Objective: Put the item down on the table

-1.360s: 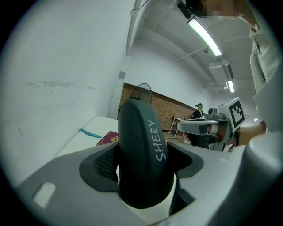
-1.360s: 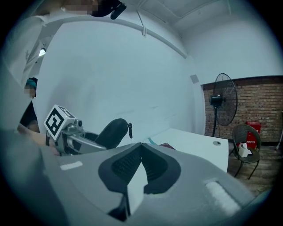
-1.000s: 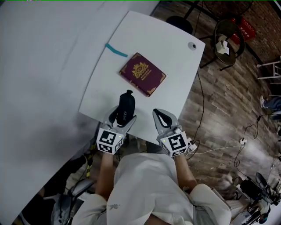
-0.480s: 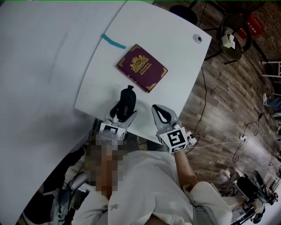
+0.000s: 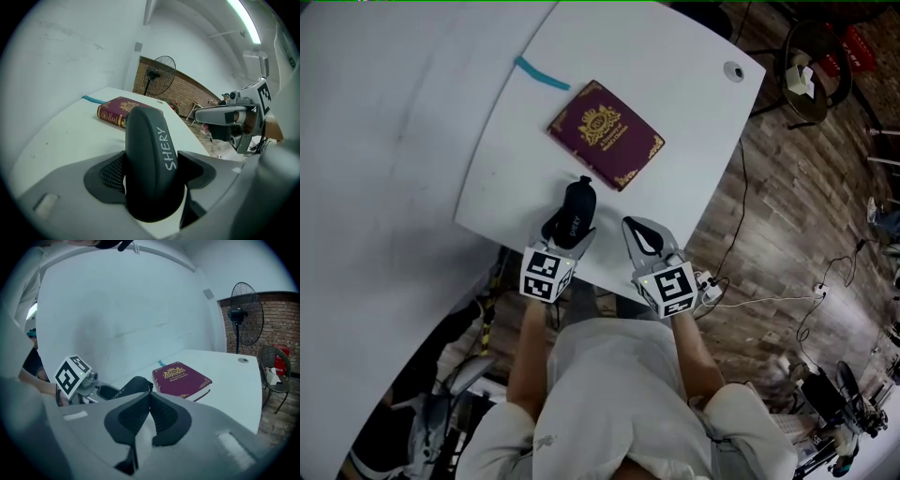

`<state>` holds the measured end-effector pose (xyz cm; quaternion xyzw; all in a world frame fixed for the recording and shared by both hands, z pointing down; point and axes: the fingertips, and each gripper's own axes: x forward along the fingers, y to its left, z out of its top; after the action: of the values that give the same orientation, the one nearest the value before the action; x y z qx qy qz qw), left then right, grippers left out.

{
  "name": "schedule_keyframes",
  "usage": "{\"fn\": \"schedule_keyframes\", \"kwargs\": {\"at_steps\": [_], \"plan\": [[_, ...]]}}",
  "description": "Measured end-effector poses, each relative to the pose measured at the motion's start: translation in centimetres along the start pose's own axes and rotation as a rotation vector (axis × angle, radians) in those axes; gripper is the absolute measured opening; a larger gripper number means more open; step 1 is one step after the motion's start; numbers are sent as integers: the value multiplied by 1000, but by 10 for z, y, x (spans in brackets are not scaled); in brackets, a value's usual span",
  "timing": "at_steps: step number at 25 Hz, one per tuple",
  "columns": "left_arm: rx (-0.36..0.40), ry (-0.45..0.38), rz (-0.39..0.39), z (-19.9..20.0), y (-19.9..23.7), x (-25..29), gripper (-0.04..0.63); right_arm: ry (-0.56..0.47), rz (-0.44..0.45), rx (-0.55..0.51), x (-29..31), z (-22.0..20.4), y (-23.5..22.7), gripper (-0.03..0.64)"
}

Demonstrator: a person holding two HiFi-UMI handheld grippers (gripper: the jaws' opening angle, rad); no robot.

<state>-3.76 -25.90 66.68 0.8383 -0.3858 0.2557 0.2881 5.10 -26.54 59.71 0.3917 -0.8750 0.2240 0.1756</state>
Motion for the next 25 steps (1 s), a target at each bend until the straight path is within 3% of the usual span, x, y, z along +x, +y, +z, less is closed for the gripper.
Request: {"fn": "schedule_keyframes", "kwargs": {"at_steps": [14,25], "plan": [[-13,105,4,-17,7,28,364,36,6,20,6,-17,-7,5],[-20,106,10,-20,8,38,371,41,2,25,2,-22,-10,5]]}}
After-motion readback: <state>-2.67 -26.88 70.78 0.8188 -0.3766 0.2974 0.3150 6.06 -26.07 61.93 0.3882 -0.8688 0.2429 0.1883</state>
